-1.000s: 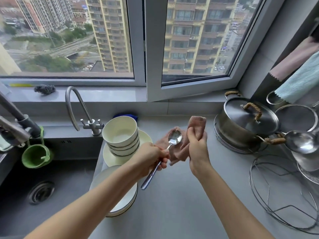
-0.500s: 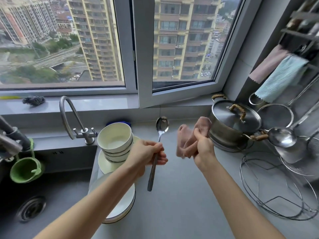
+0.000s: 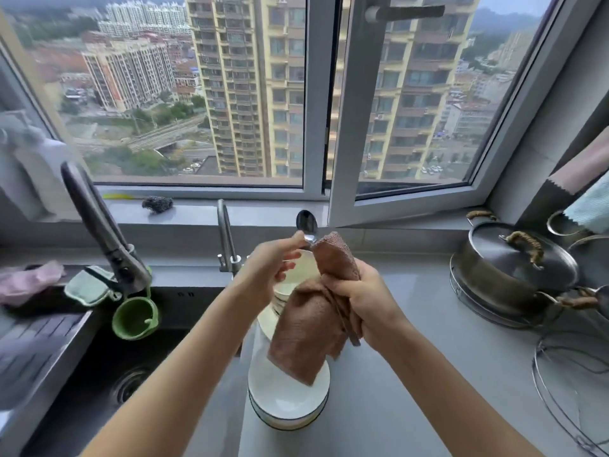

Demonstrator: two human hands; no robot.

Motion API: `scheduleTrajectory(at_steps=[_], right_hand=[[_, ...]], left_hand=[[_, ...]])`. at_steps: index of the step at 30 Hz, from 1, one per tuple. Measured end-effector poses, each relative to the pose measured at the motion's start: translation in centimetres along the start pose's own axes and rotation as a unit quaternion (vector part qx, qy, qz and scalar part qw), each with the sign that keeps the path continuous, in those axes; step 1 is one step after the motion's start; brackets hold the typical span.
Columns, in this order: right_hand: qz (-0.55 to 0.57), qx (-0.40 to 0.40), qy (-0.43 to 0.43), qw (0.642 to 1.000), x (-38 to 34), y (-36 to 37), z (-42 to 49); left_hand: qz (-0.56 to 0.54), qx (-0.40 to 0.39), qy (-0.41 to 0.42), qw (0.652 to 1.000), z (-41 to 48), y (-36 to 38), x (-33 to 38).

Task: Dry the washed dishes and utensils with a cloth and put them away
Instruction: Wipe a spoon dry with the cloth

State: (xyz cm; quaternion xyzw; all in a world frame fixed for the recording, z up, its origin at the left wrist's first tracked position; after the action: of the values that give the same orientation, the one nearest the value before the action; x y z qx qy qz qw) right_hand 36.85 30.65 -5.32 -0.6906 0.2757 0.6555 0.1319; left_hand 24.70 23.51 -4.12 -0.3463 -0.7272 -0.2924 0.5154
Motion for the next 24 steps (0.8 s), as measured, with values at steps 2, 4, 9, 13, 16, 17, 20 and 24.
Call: scheduleTrajectory(at_steps=[2, 4, 9, 13, 16, 17, 20, 24], right_hand=[[-0.023, -0.064, -0.003, 0.998, 0.1, 2.0, -0.1], [-0.073, -0.108, 0.007, 0.991, 0.5, 3.6, -0.4], [-0.175, -0.152, 0.027, 0.972, 0.1, 7.2, 0.4], [-0.119, -0.17, 0.007, 0.978, -1.6, 12.4, 2.7], [-0.08, -0.185, 0.028, 0.979, -0.8, 14.1, 3.5], [-0.086, -0.193, 0.038, 0.977, -0.3, 14.0, 3.2], [-0.103, -0.203, 0.048, 0.973, 0.8, 13.0, 2.5], [-0.1, -0.202, 0.037, 0.974, 0.6, 12.9, 3.5]], left_hand=[[-0.003, -0.001, 0.03, 1.0, -0.3, -3.8, 1.3], [0.096, 0.006, 0.077, 0.992, -1.0, -6.7, 3.0], [0.351, 0.038, 0.15, 0.924, -3.7, -8.9, 4.5], [0.387, 0.086, 0.222, 0.891, -4.5, -9.0, 5.3], [0.39, 0.151, 0.223, 0.881, -5.1, -12.3, 6.9], [0.385, 0.188, 0.217, 0.877, -5.5, -14.2, 7.7], [0.336, 0.269, 0.197, 0.881, -6.6, -20.1, 9.4], [0.25, 0.288, 0.156, 0.911, -7.1, -23.1, 7.1]])
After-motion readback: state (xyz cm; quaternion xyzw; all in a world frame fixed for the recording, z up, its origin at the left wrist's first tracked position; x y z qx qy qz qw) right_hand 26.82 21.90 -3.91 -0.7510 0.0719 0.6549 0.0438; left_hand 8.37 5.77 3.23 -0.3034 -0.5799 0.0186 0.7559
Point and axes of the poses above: each hand's wrist, its own z-axis towards the middle knuckle, its own y-axis out of the palm, x = y × z, the point moved 9 cm from there along z, towards the middle knuckle, and after that the axes turned 8 degrees about -x, right-handed, at the moved point
